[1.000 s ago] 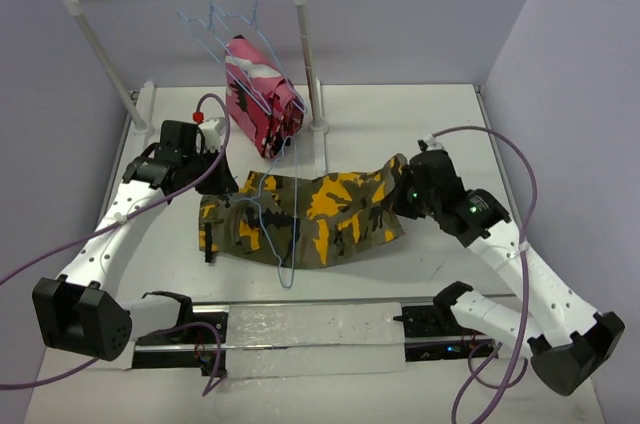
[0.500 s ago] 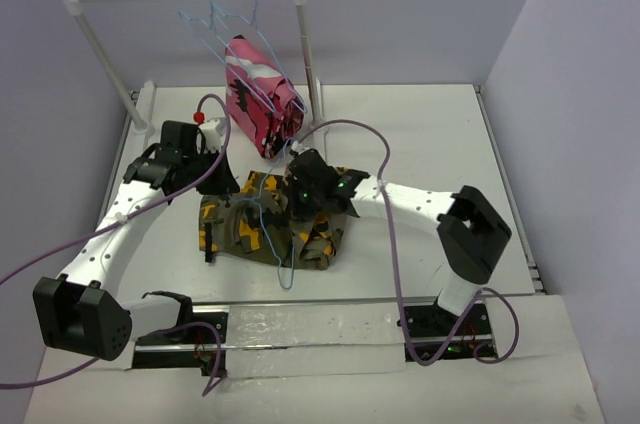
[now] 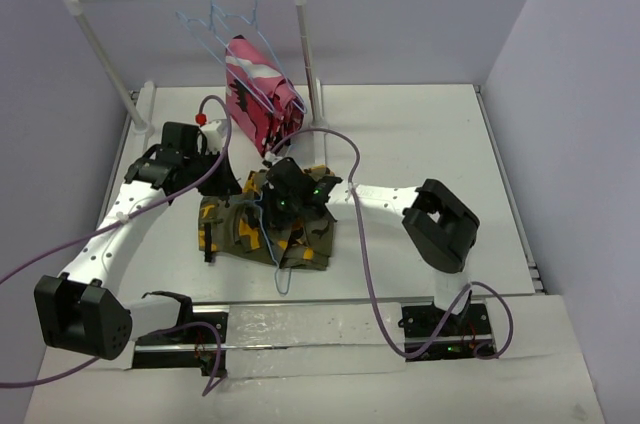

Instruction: Place the trousers on the hanger

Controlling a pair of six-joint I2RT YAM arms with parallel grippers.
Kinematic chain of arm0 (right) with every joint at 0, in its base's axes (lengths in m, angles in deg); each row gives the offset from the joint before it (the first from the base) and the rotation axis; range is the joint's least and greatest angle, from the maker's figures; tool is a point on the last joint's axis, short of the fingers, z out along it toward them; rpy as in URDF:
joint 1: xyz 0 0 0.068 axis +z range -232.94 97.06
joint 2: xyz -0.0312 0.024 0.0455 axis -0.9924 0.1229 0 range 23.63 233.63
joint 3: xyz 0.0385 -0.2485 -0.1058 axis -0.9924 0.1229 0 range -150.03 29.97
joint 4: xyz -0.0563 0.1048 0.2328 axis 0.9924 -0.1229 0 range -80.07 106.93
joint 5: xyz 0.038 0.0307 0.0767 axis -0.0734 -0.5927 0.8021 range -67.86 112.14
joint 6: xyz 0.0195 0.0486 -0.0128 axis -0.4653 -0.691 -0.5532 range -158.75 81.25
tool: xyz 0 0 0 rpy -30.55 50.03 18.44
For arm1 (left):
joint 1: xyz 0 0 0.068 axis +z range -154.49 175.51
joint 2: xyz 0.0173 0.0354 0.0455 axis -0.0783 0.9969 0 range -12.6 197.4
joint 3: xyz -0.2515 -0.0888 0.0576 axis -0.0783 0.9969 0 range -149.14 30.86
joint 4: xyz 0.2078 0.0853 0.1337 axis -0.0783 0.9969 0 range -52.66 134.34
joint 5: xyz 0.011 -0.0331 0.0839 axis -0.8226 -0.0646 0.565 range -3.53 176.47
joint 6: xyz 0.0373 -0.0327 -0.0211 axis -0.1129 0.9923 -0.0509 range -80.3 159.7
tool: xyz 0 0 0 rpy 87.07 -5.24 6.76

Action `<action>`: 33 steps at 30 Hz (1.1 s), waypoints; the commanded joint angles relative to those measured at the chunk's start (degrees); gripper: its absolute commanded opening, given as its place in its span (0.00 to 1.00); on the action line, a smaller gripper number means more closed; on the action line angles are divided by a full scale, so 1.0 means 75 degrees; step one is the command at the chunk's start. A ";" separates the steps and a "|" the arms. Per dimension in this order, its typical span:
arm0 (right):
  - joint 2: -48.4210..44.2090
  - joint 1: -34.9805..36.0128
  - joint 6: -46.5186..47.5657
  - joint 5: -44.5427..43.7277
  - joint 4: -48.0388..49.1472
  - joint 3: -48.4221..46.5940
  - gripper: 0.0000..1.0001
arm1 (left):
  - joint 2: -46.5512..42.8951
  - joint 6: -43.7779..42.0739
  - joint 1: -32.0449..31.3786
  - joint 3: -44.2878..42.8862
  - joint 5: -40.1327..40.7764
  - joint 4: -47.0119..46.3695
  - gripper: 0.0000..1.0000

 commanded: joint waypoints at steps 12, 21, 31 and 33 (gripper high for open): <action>-0.1323 -0.0188 0.1097 0.0047 -0.1271 -0.0757 0.61 | -0.0104 -0.0124 0.0016 -0.0126 0.0075 -0.0268 0.00; -0.2097 -0.0554 0.0286 -0.0320 -0.1460 0.0325 0.63 | -0.0047 -0.0085 0.0016 -0.0219 -0.0071 -0.0237 0.00; -0.1397 -0.1163 -0.0118 -0.0258 -0.1044 0.0341 0.29 | -0.0058 -0.0042 0.0016 -0.0185 -0.0518 -0.0245 0.00; -0.1231 -0.1172 -0.0120 -0.0225 -0.0938 0.0355 0.23 | -0.0080 -0.0020 0.0016 -0.0196 -0.0612 -0.0245 0.00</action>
